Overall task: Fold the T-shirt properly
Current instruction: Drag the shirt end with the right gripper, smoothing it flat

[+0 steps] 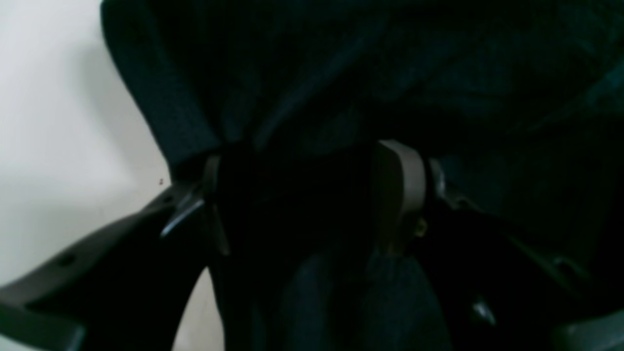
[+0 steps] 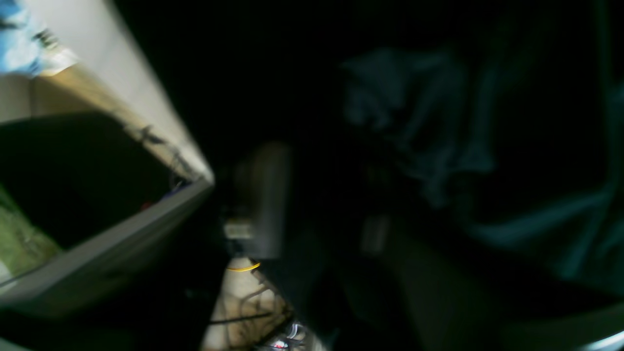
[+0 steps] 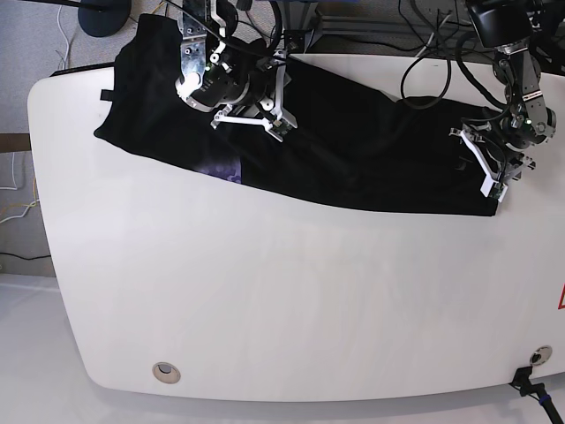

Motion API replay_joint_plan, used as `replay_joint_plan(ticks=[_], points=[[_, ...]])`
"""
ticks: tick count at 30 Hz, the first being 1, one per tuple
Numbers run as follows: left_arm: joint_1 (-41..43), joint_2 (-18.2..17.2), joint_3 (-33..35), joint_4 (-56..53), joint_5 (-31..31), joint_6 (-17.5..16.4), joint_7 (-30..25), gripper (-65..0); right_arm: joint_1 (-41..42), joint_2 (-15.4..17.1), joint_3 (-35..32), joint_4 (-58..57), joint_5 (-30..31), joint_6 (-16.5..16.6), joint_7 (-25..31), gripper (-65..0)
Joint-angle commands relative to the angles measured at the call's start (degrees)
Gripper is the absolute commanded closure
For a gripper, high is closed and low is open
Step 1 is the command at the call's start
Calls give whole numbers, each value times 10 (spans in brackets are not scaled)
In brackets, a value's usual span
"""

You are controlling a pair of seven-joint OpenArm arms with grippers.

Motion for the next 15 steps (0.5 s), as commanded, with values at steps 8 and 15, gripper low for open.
replay_joint_plan(ticks=[8,15], points=[[0,-5,1,1,17,-1,18,-358,56,91,3,11,124,1,3,-406],[0,-13,1,0,18,-1,18,-358,123,153,77,10,193,1,-17,-348]])
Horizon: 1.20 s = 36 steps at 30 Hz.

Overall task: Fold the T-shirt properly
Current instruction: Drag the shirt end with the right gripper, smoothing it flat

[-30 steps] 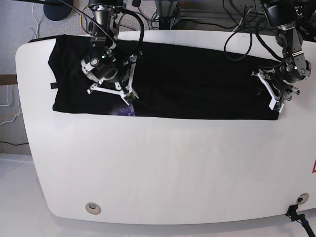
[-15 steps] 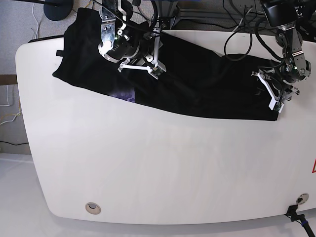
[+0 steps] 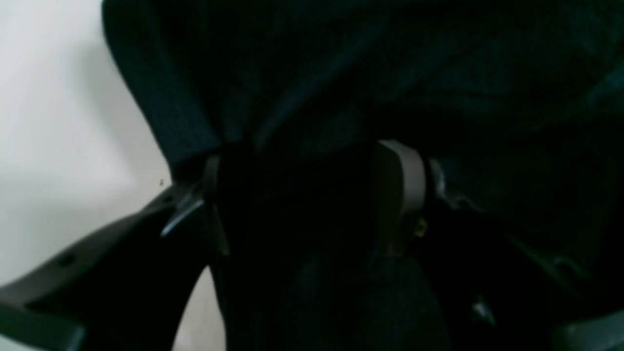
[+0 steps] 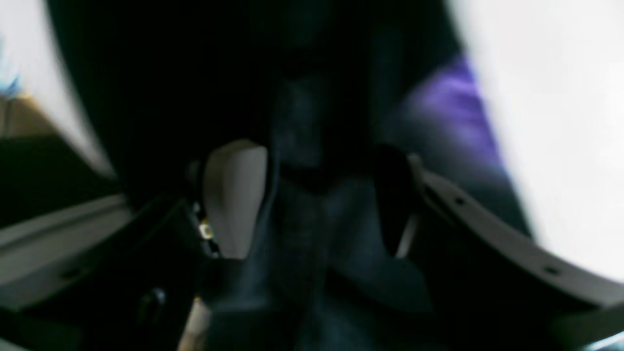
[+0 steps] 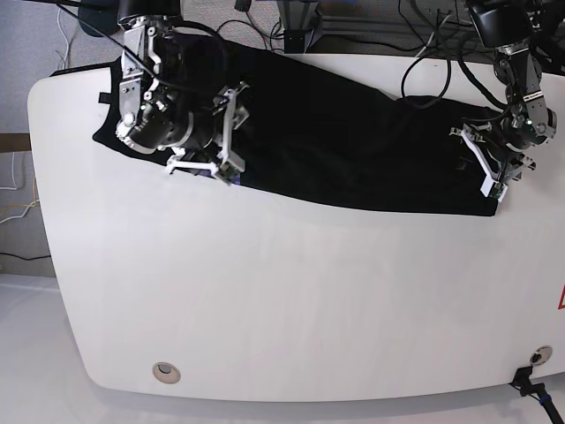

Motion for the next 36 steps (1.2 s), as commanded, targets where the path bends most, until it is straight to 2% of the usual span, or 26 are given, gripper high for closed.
replay_joint_plan(ticks=[1,4,8,20,22,24,25,31,36], points=[[0,-9,-1,1,18,-1,18,-358,21,27,30,9,10,1,1,-341],[0,-9,-1,1,18,-1,18,-358,40,69,35,1,9,1,1,-308],[0,-9,-1,1,18,-1,18,-358,45,98,35,-14,9,1,6,-277],[1,-9,-1,2,18,-1,18,-358,-46,97,33,-15,9,1,21,-262],[2,-9,-1,2,18,-1,18,-358,-52,97,33,-16,8,1,24,-190],[2,-9,-1,2,18,-1,18,-358,-55,97,33,-17,8,1,39,-41],[2,-9,-1,2,18,-1,18,-358,-61,97,33,-23,6,1,46,0],[2,-9,-1,1,18,-1,18,-358,-65,95,32,-109,-83,1,113,0],[3,-10,-2,1,19,-1,18,-358,-39,110,32,-186,-99,1,171,0]])
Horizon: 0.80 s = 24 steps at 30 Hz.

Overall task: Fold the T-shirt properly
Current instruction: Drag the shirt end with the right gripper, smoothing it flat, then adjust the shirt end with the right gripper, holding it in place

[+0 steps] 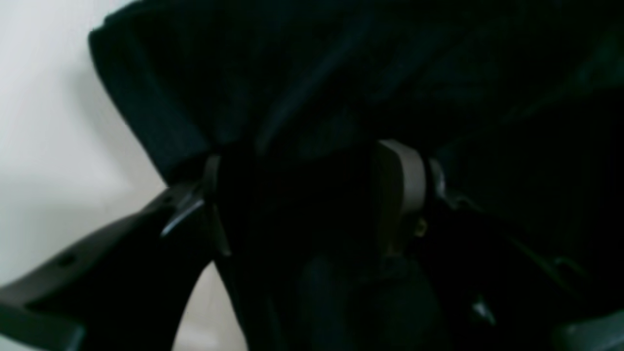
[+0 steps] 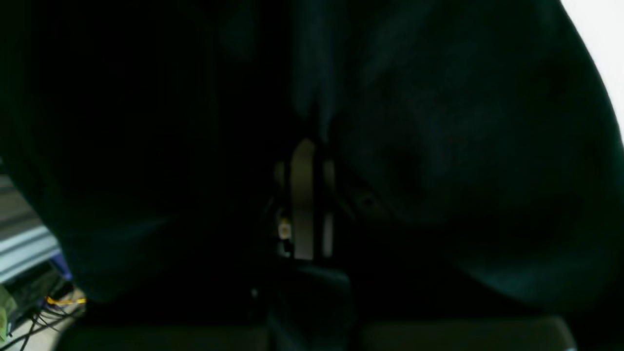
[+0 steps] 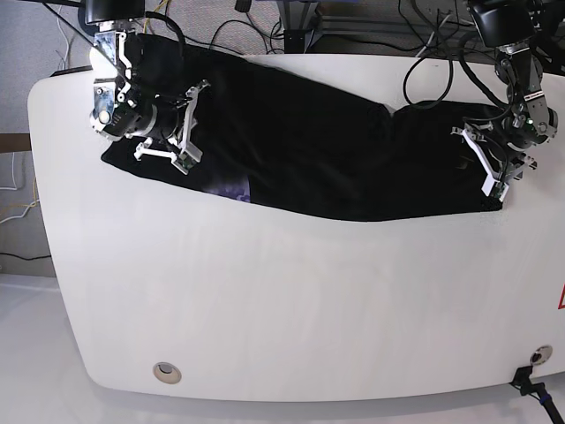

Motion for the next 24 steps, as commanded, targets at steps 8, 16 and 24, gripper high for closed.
replay_joint_plan(ticks=[8,16,24], points=[[3,-23,-1,1,18,-1,18,-358,86,17,-4,-99,-106,-6,-23,0],[3,-36,-2,1,18,-1,18,-358,125,15,-73,-99,-152,-6,-22,0],[-1,-47,-3,23,15,-1,18,-358,125,13,-73,-35,-151,-6,-40,0]])
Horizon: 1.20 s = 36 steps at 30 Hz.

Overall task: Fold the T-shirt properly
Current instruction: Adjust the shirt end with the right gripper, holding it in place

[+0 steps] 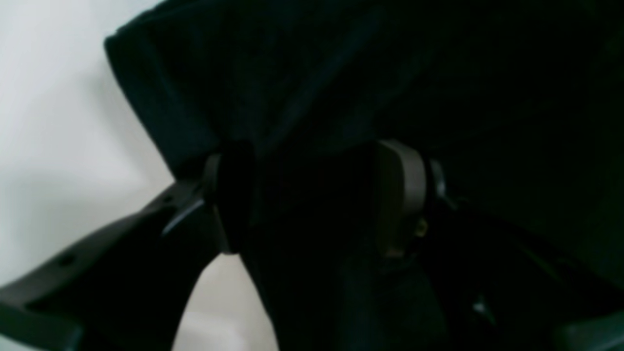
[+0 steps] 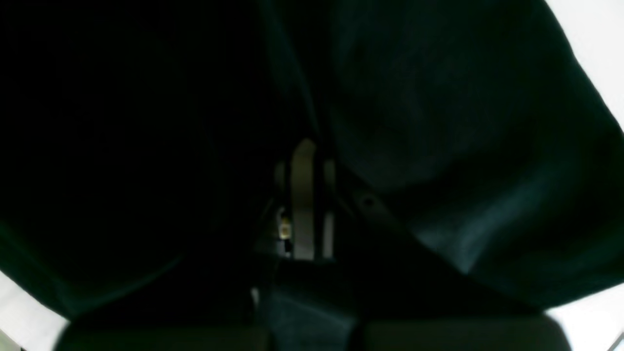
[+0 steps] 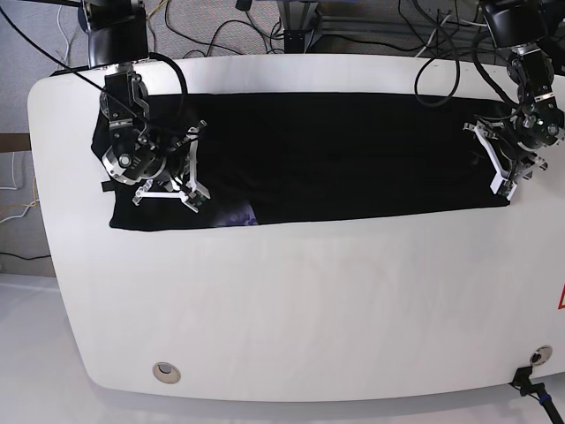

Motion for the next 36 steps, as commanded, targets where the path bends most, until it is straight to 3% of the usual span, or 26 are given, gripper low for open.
replay_joint_plan(ticks=[1,3,10,20,28,36], points=[[-4,-12,-4,19,9,4,5,-358,6,8,2,29,-14,0,-45,0],[-4,-12,-4,17,9,4,5,-358,6,6,1,53,-14,0,-75,0],[-4,-9,-2,16,9,4,5,-358,2,-61,1,121,-14,0,-160,0],[-4,-9,-2,15,9,4,5,-358,-50,-149,-24,144,-13,0,-173,0],[-4,-8,-1,15,9,4,5,-358,-70,-177,-119,193,-13,0,-196,0],[-4,-8,-1,15,9,4,5,-358,-24,-177,-118,200,-13,0,-198,0]])
